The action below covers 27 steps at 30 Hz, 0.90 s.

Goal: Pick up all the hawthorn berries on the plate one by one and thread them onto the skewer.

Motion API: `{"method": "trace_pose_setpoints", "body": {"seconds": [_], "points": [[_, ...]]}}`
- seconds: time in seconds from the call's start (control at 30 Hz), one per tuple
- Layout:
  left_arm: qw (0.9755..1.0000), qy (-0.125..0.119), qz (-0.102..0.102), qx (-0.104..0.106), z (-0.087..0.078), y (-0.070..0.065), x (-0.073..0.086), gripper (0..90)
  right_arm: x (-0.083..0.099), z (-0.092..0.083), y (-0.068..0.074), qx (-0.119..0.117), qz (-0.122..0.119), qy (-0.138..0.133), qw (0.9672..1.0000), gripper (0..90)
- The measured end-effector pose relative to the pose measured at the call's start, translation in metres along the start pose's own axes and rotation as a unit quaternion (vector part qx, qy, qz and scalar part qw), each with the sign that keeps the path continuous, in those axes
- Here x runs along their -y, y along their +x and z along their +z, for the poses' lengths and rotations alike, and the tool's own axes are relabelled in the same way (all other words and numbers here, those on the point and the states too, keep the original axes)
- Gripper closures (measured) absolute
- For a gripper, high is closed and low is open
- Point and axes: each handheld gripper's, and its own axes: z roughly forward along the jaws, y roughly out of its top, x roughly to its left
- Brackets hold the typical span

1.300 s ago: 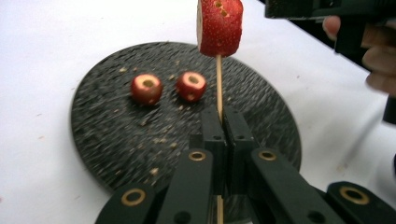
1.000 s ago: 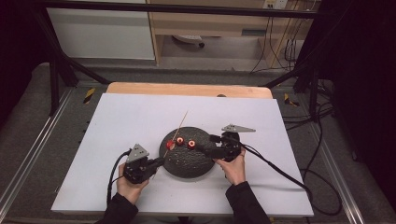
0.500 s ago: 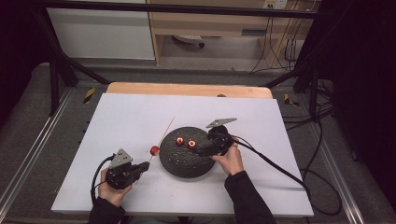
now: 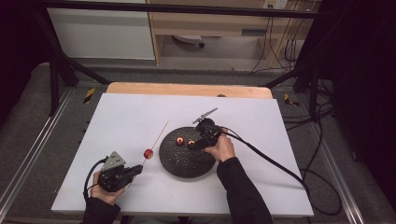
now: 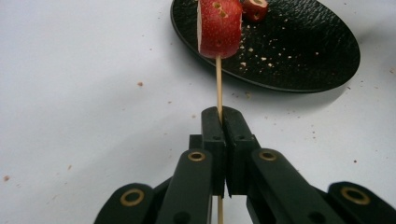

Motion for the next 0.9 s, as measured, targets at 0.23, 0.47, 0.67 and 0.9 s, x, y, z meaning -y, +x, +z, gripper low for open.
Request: {"method": "trace_pose_setpoints", "body": {"seconds": [0.23,0.47,0.67,0.9], "points": [[1.0,0.003,-0.002,-0.001,-0.002,0.004,0.002,88.0,-0.012,0.016,-0.002,0.003,-0.016,0.048,0.9987,40.3],[1.0,0.006,-0.005,-0.001,-0.001,0.006,0.003,88.0,-0.017,0.026,-0.006,-0.011,-0.008,0.072,0.9973,49.5],[1.0,0.007,-0.005,0.0,-0.001,0.006,0.003,88.0,-0.018,0.029,-0.01,-0.014,-0.001,0.081,0.9966,55.5],[0.9999,0.01,-0.003,0.001,0.0,0.006,0.003,88.0,-0.019,0.031,-0.011,-0.022,0.003,0.089,0.9958,61.7]]}}
